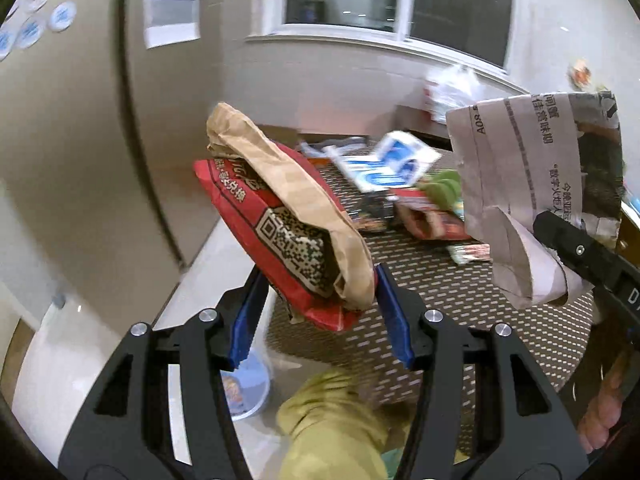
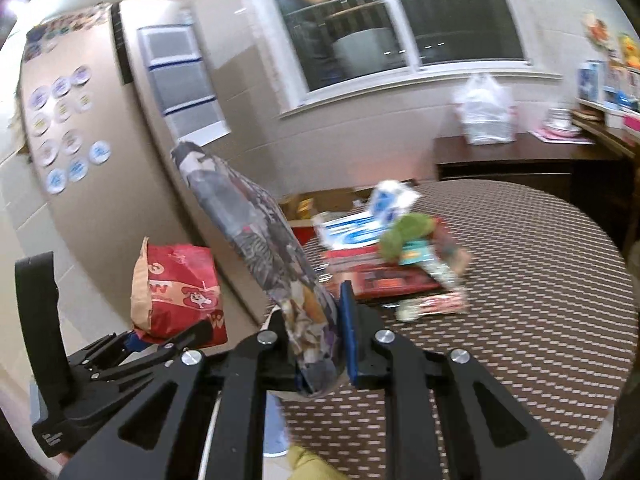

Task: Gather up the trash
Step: 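Carry the paper bag and newspaper to the bin and release both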

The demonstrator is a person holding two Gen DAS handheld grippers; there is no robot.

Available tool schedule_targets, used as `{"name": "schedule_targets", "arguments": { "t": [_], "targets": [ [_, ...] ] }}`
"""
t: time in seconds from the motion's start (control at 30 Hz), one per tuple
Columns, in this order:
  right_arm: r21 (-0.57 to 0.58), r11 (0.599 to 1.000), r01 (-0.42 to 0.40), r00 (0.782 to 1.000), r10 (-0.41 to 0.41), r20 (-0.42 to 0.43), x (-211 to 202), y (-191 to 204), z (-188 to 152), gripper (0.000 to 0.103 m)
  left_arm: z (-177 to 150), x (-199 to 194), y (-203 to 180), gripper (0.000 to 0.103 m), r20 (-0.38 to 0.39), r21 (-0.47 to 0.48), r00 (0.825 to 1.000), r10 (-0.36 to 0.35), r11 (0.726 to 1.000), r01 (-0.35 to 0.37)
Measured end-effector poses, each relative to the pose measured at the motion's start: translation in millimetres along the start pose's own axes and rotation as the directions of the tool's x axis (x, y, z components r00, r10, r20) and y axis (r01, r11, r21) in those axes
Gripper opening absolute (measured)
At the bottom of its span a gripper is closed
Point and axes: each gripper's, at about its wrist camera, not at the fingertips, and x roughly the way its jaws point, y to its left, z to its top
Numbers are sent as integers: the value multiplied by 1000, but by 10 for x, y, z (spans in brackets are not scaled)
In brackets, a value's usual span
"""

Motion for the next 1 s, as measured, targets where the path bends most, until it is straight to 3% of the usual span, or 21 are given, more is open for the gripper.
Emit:
{"name": "schedule_targets", "arguments": {
  "t": [0.27, 0.37, 0.57, 0.6, 0.63, 0.67, 0.73, 1.0],
  "targets": [
    [-78, 986, -147, 985, 139, -105, 349, 643, -138, 15, -247, -37, 734, 54, -59, -94, 988, 141, 985, -146],
    [-74, 979, -189, 974, 177, -144, 482, 855, -212, 15, -306, 3, 907, 52, -88, -122, 983, 158, 978, -168],
    [-72, 973, -218, 957, 199, -209, 755, 1077, -285, 15, -362, 197, 1197, 52, -137, -150, 971, 195, 965, -215],
    [-74, 973, -218, 956, 198, -219, 791, 1101, -304, 15, -420, 231, 1230, 55, -151, -128, 972, 182, 971, -202],
    [-77, 973, -216, 955, 194, -226, 817, 1108, -324, 15, -435, 280, 1265, 68, -169, -117, 966, 197, 969, -218],
    [-82, 973, -215, 954, 191, -231, 838, 1120, -344, 15, -448, 314, 1289, 71, -180, -116, 955, 235, 959, -258],
    [-92, 972, -216, 951, 187, -248, 888, 1156, -385, 15, -509, 350, 1409, 72, -188, -121, 942, 280, 945, -305],
    [-119, 967, -225, 925, 174, -337, 1165, 1314, -598, 15, -749, 268, 1729, 72, -250, -205, 925, 286, 918, -339]
  ]
}}
